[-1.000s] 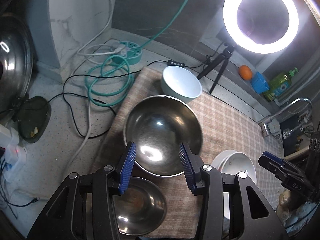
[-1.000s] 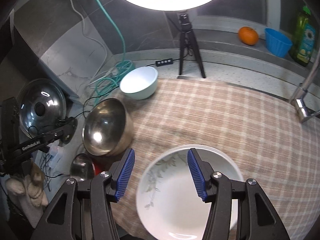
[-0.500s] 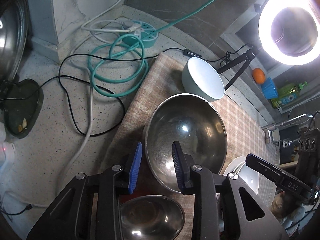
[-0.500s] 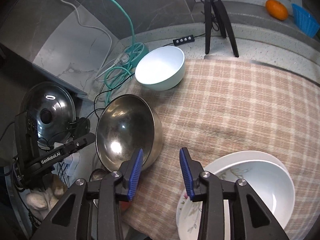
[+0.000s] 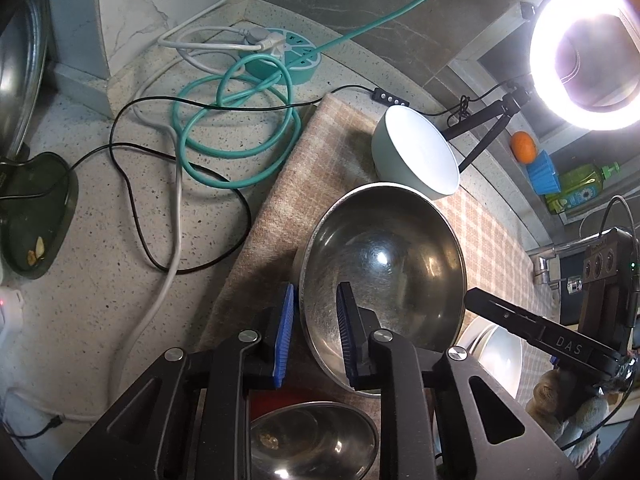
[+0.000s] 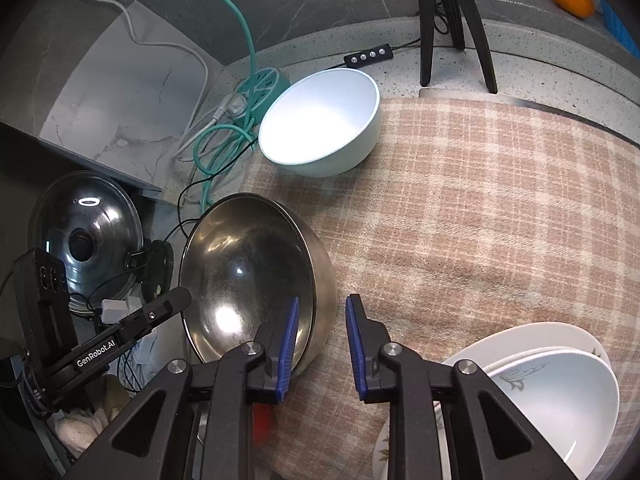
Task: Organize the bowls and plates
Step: 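Close the right tool on the large steel bowl rim, then lift the large steel bowl off the cloth with the right tool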
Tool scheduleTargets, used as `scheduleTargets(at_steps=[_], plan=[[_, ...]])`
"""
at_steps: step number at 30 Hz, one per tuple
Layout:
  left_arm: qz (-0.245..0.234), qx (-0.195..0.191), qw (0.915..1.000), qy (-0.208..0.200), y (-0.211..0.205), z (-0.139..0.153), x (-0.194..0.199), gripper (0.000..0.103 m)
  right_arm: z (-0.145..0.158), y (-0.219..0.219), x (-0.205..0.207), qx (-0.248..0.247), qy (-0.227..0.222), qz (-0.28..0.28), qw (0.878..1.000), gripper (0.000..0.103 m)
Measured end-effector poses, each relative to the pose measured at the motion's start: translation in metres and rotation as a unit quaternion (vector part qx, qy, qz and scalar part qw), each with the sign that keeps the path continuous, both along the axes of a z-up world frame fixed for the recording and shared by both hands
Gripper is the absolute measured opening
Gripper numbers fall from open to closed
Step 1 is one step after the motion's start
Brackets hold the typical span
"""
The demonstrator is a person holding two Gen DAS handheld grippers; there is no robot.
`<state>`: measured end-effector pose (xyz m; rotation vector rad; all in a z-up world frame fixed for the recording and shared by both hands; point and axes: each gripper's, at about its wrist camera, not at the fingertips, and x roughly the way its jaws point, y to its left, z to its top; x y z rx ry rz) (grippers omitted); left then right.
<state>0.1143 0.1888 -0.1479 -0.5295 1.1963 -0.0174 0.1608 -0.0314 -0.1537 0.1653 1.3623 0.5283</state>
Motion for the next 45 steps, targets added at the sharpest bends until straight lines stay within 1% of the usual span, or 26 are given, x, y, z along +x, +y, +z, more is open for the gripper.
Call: scheduleTargets(at_steps=[10, 12, 16, 20, 37, 45], plan=[[-0.001, 0.006, 1.0, 0.003, -0.002, -0.003, 0.003, 0.019, -0.005, 0.007, 0.002, -0.009, 0.005, 0.008, 1.0, 0.017], [-0.001, 0.006, 1.0, 0.005, -0.001, -0.004, 0.004, 0.019, -0.008, 0.009, 0.003, -0.012, 0.008, 0.011, 1.0, 0.015], [-0.002, 0.008, 0.9999, 0.008, -0.002, -0.005, 0.004, 0.013, -0.012, 0.009, 0.003, -0.013, 0.015, 0.01, 1.0, 0.011], [-0.002, 0.005, 0.9999, 0.012, -0.002, -0.009, 0.006, 0.012, -0.013, 0.009, 0.003, -0.012, 0.018, 0.012, 1.0, 0.009], [-0.005, 0.016, 0.9998, 0.012, -0.008, -0.007, 0.006, 0.011, -0.008, 0.006, 0.001, -0.021, 0.012, 0.009, 1.0, 0.009], [-0.015, 0.023, 0.9996, 0.001, -0.019, 0.003, 0.011, 0.011, 0.0, -0.006, 0.0, -0.018, 0.007, 0.001, 1.0, 0.009]])
